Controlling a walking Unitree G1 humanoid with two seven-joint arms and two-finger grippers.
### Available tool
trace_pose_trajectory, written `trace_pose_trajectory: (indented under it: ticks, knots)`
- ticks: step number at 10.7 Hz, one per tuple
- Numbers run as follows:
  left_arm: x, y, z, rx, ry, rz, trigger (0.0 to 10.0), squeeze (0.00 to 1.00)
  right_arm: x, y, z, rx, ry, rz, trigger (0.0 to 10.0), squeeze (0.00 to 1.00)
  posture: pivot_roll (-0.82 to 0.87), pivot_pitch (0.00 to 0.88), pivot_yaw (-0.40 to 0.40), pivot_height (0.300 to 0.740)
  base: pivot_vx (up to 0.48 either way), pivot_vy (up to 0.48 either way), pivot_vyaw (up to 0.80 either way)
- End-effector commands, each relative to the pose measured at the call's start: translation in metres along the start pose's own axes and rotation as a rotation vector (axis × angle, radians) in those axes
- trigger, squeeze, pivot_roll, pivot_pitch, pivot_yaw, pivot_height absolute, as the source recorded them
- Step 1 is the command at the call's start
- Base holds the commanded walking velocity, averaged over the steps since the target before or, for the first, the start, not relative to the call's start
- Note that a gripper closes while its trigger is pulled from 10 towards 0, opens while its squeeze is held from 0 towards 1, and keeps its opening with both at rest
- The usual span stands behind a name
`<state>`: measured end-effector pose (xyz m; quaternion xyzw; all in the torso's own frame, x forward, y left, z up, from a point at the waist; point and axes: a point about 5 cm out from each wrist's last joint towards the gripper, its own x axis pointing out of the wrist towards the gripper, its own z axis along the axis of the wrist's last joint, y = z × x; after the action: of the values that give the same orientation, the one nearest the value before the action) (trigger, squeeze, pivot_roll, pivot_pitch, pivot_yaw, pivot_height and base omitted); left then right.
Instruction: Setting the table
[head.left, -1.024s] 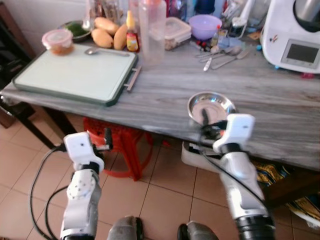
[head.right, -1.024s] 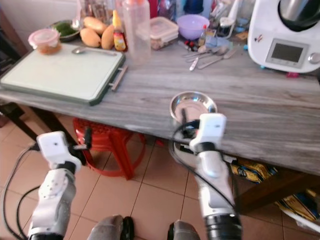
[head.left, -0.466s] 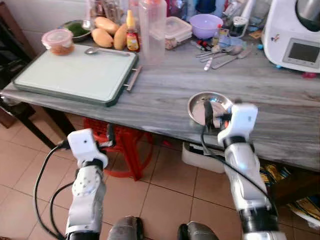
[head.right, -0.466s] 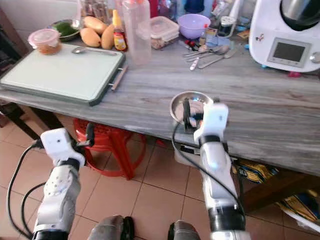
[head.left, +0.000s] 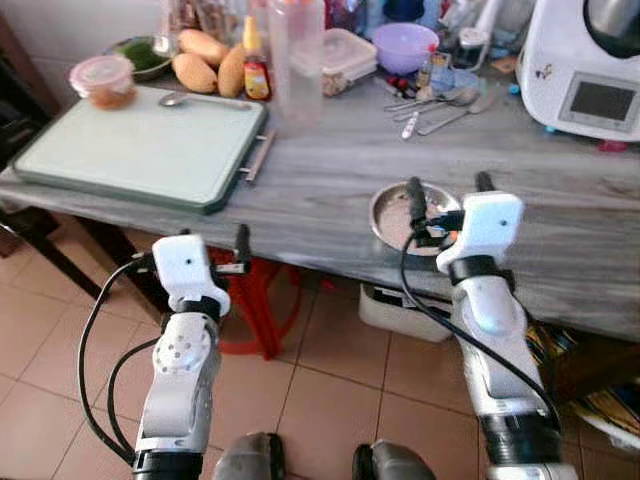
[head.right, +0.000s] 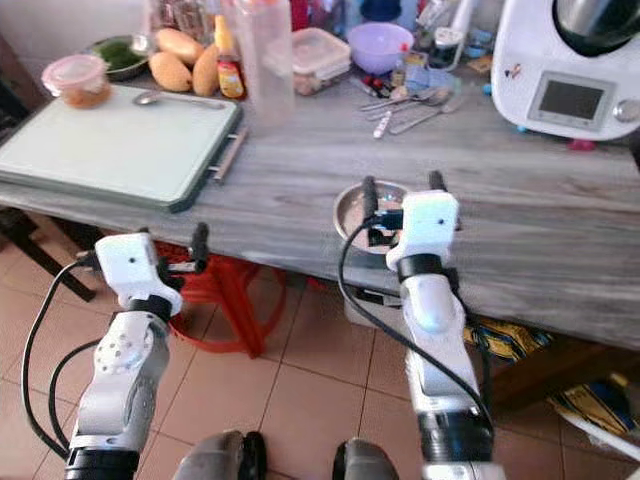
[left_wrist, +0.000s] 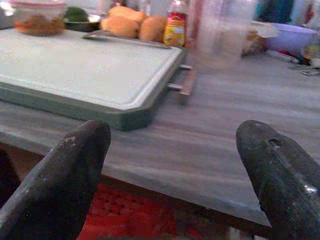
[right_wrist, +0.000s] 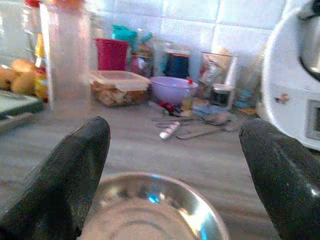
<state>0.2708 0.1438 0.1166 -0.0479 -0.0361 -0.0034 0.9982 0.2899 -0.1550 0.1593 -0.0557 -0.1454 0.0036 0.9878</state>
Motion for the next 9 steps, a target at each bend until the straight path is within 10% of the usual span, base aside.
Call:
trace_pose_trajectory:
  ticks: [1, 6, 9]
  knots:
    - [-0.003, 0.002, 0.000, 0.003, 0.010, -0.006, 10.0, 0.00, -0.004, -0.004, 0.000, -0.010, 0.016, -0.024, 10.0, 0.00, -0.02, 0.141, 0.022, 0.740, -0.289, 0.000, 0.00]
    - [-0.005, 0.003, -0.002, -0.020, 0.044, -0.024, 10.0, 0.00, -0.020, -0.012, -0.017, -0.137, 0.145, -0.127, 10.0, 0.00, -0.04, 0.156, -0.006, 0.740, -0.326, 0.000, 0.00]
    - [0.001, 0.004, 0.010, -0.015, 0.008, -0.021, 10.0, 0.00, -0.011, -0.013, -0.010, -0.061, 0.123, -0.140, 10.0, 0.00, -0.04, 0.152, -0.001, 0.740, -0.319, 0.000, 0.00]
